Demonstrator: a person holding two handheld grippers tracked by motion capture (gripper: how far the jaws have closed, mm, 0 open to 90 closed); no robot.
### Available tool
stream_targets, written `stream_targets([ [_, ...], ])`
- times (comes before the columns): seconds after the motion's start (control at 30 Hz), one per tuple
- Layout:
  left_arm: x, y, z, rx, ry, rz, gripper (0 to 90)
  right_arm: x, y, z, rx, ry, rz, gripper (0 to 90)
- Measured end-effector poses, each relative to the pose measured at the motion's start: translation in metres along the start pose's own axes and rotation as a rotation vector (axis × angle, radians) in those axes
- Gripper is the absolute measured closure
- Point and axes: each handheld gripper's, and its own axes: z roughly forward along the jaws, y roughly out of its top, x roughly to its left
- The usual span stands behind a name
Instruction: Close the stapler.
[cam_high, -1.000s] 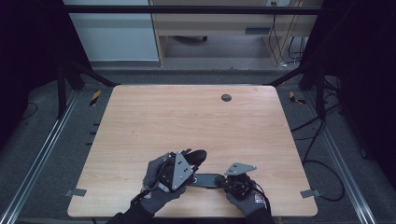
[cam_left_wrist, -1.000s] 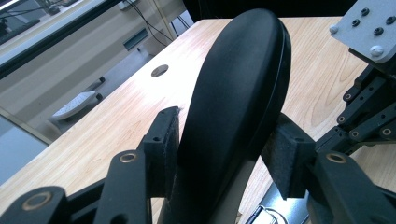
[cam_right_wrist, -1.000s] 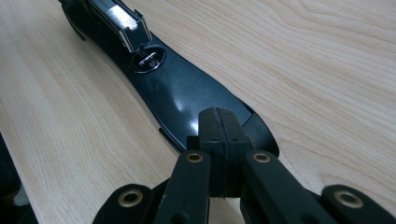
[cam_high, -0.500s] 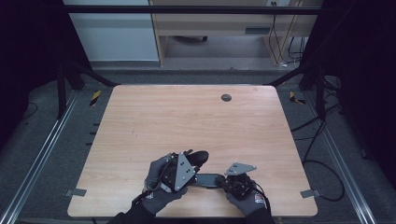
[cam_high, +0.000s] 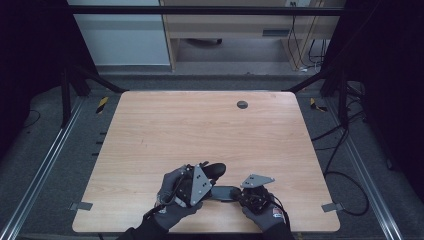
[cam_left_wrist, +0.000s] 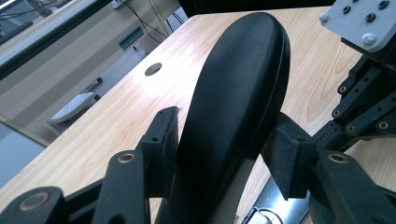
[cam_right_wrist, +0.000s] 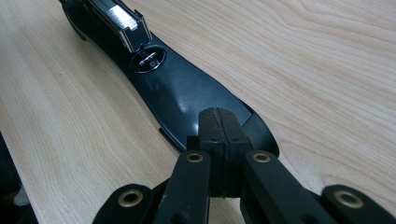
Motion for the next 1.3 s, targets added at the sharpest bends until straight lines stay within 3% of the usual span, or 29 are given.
stream_targets([
  [0.87, -0.015, -0.001, 0.013, 0.03, -0.002, 0.076, 47.6, 0.0, 0.0, 0.0, -0.001, 0.0, 0.003, 90.0],
  [1.3, -0.019, -0.002, 0.017, 0.042, -0.004, 0.095, 47.2, 0.0, 0.0, 0.0, 0.003, -0.001, 0.001, 90.0],
])
